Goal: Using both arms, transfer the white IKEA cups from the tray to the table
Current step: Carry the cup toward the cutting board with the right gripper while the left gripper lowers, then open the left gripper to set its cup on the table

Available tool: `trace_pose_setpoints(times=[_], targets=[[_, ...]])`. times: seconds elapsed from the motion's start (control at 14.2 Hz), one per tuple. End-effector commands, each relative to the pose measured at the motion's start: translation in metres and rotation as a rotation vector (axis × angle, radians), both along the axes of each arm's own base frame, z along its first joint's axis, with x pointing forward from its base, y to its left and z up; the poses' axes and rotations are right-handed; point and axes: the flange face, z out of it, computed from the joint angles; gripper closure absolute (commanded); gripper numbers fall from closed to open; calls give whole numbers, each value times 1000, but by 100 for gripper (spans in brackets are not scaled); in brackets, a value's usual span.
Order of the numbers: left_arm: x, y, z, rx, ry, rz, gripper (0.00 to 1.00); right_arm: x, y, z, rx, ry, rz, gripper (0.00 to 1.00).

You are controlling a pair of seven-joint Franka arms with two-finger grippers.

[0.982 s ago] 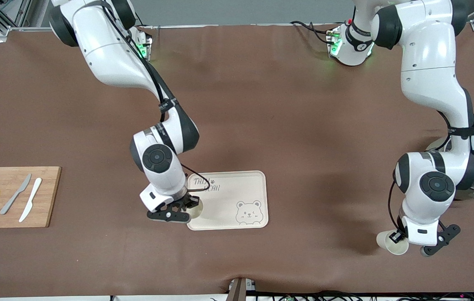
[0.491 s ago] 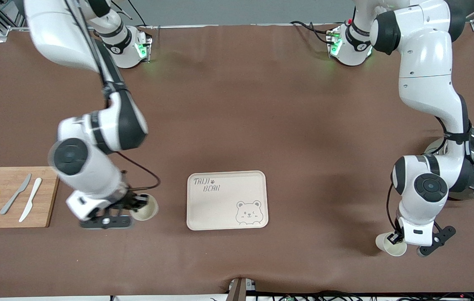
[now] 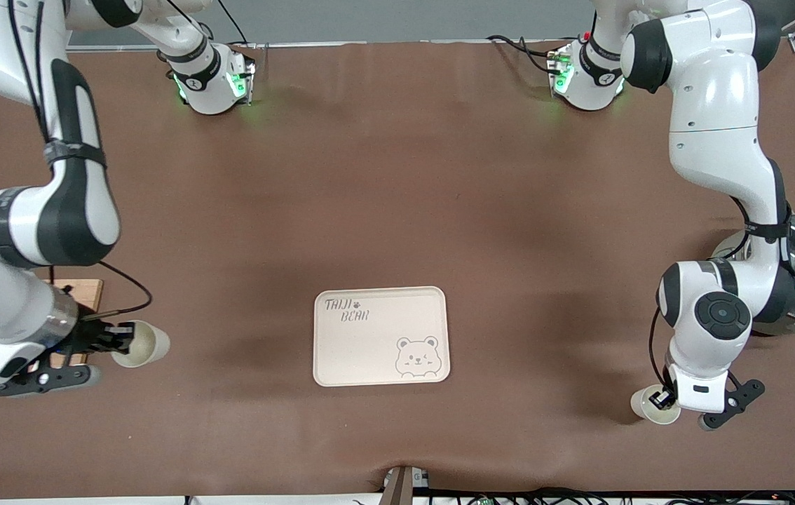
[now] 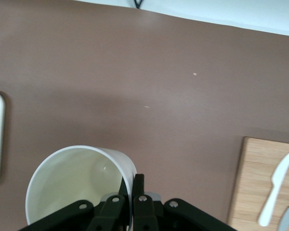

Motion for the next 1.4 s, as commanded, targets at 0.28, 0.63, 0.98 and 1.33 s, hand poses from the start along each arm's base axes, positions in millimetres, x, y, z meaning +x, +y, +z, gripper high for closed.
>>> trace_pose_setpoints(times=[0.28, 0.63, 0.98, 1.33], targets=[[0, -7, 42, 10, -18, -21, 0, 2, -67, -39, 17, -80, 38, 100], [-11, -11, 120, -9, 44, -51, 0, 8, -82, -92, 3, -132, 15, 100], [-34, -22, 180, -35, 135, -104, 0, 12, -85, -129, 35, -163, -18, 100], [-63, -22, 234, -113, 246, -214, 0, 17, -84, -158, 41, -210, -36, 100]])
